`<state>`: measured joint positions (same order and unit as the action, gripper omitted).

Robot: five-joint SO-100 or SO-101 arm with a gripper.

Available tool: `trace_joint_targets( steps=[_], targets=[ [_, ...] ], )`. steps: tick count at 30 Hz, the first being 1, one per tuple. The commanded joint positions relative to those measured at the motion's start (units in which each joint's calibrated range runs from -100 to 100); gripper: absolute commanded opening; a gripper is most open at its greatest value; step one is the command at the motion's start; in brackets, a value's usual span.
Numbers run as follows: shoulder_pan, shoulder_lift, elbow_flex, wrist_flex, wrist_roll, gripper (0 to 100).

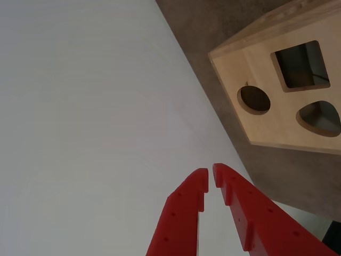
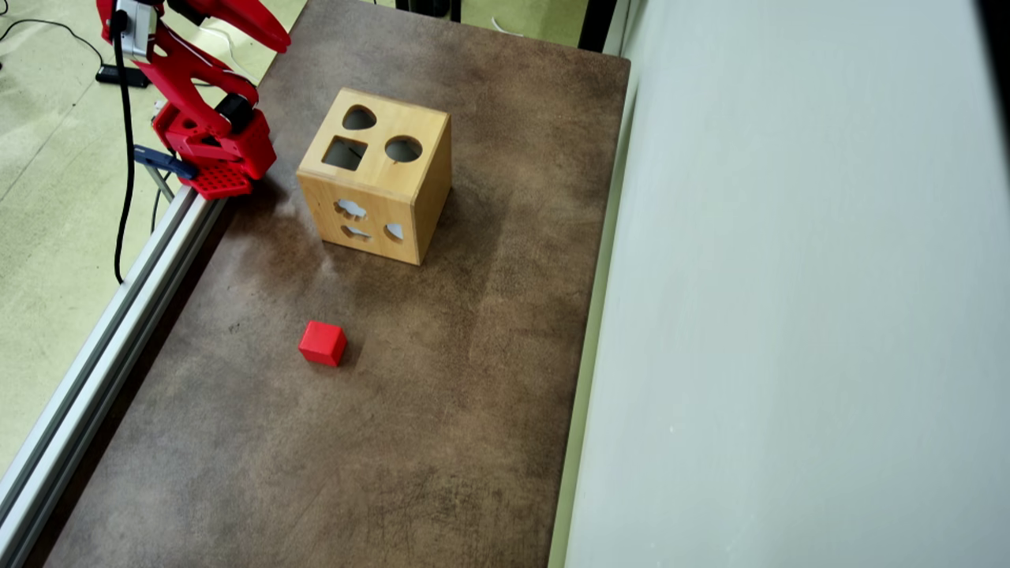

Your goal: Pick and place the red cube on the square hole

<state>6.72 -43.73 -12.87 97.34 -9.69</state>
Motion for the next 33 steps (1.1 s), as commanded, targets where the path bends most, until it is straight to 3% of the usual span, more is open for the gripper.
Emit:
trace_joint_targets(
  steps=[1, 7, 21, 26, 33],
  targets=[
    [0.6, 6.9, -1.7, 0.3, 2.5, 4],
    [9.5, 14.8, -1.7, 0.3, 8.6, 5],
    [23.9, 30.9, -1.8, -0.6, 30.6, 5],
    [25.0, 34.9, -2.2, -0.8, 34.1, 5],
    [25.1, 44.6, -13.6, -4.9, 34.4, 5]
  ],
)
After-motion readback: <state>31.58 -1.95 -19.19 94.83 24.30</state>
